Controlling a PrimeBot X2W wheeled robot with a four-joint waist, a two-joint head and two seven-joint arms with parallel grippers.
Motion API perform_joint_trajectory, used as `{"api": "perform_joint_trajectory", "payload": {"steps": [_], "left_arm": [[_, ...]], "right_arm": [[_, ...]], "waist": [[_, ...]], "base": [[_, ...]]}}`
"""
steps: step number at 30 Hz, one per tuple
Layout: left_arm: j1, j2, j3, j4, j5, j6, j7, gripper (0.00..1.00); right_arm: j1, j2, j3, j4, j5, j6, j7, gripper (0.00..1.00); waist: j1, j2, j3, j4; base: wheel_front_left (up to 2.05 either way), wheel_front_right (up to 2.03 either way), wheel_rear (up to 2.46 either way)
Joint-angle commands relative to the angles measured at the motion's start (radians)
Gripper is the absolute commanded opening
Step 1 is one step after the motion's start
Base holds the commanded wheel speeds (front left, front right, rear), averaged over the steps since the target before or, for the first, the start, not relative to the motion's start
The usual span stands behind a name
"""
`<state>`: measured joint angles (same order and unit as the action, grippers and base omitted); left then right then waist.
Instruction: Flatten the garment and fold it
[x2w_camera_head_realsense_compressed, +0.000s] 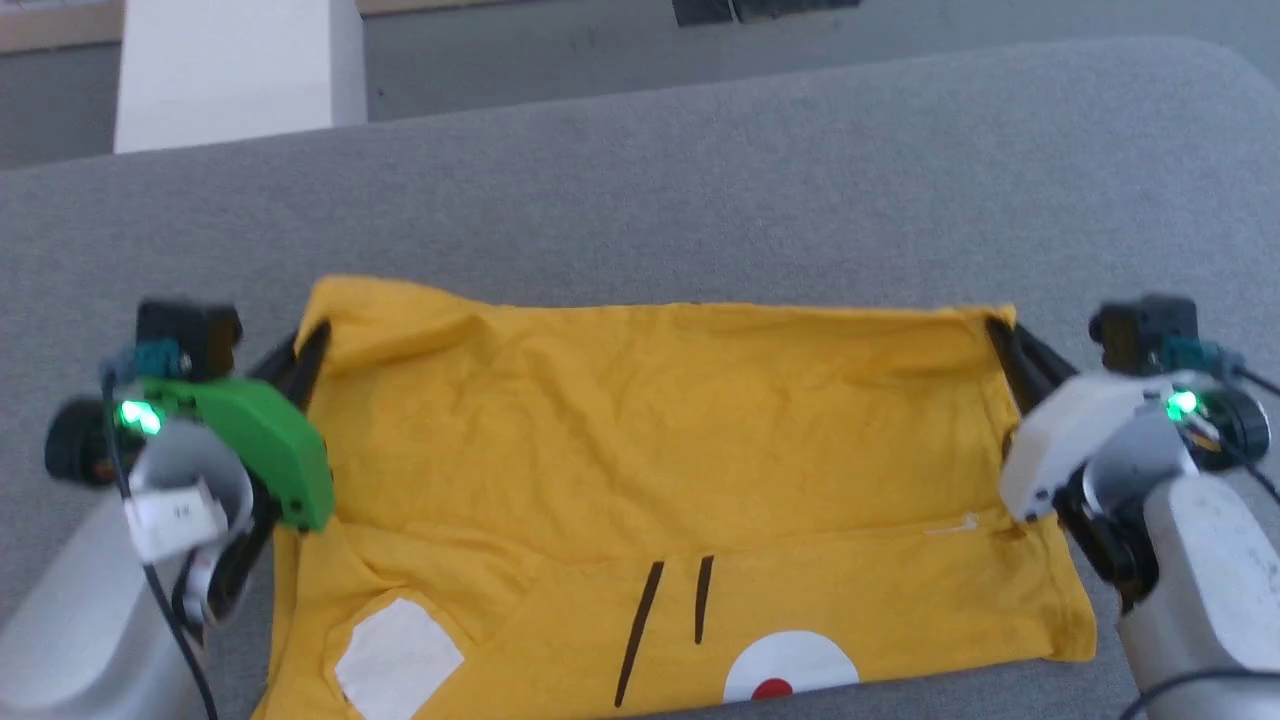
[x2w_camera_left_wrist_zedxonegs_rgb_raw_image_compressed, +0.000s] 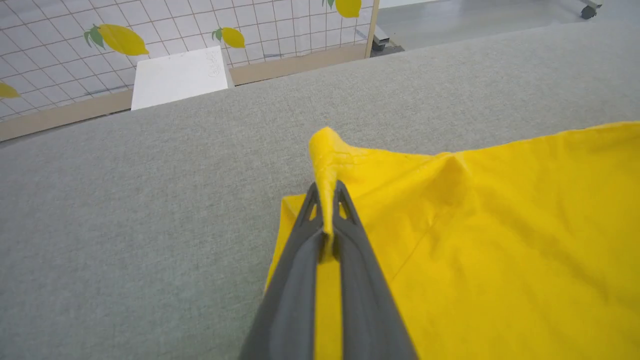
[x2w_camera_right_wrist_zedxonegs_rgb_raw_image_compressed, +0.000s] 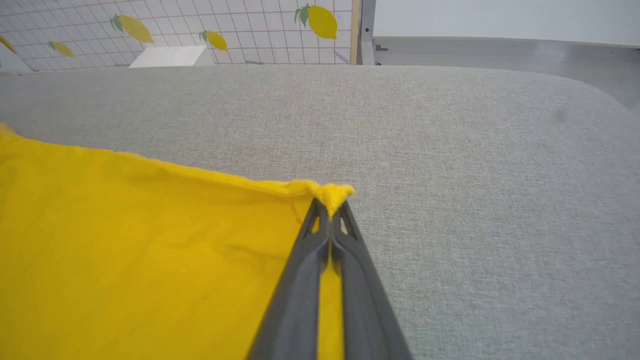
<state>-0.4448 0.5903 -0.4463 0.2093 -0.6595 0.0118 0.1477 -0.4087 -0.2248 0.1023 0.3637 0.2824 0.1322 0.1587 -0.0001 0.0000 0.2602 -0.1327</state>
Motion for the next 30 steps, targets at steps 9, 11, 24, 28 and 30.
{"api": "perform_joint_trajectory", "payload": {"steps": [9,11,24,28,30], "left_arm": [[0.453,0.004,0.036,-0.227,-0.145,0.126,-0.015,0.00],[0.498,-0.004,0.032,-0.237,-0.159,0.135,-0.019,0.00],[0.516,-0.054,-0.036,-0.149,-0.159,0.092,-0.029,0.80],[0.511,-0.070,-0.036,-0.126,-0.154,0.094,-0.057,1.00],[0.512,-0.078,-0.031,-0.125,-0.150,0.096,-0.081,1.00]], "right_arm": [[0.232,-0.023,-0.069,-0.044,0.016,-0.002,0.013,0.00],[0.251,-0.040,-0.066,-0.043,0.005,-0.002,0.047,0.00],[0.295,-0.083,-0.046,0.003,-0.043,-0.002,0.304,0.43],[0.321,-0.056,-0.072,-0.033,-0.033,-0.002,0.331,1.00],[0.343,-0.044,-0.090,-0.061,-0.026,-0.002,0.331,1.00]], "waist": [[0.0001,0.0000,-0.126,0.072],[0.0001,0.0000,-0.130,0.077],[0.0001,0.0000,-0.136,0.104],[0.0001,0.0000,-0.154,0.110],[0.0001,0.0000,-0.164,0.114]], "base": [[0.00,0.00,0.00],[0.00,0.00,0.00],[0.00,0.00,0.00],[0.00,0.00,0.00],[0.00,0.00,0.00]]}}
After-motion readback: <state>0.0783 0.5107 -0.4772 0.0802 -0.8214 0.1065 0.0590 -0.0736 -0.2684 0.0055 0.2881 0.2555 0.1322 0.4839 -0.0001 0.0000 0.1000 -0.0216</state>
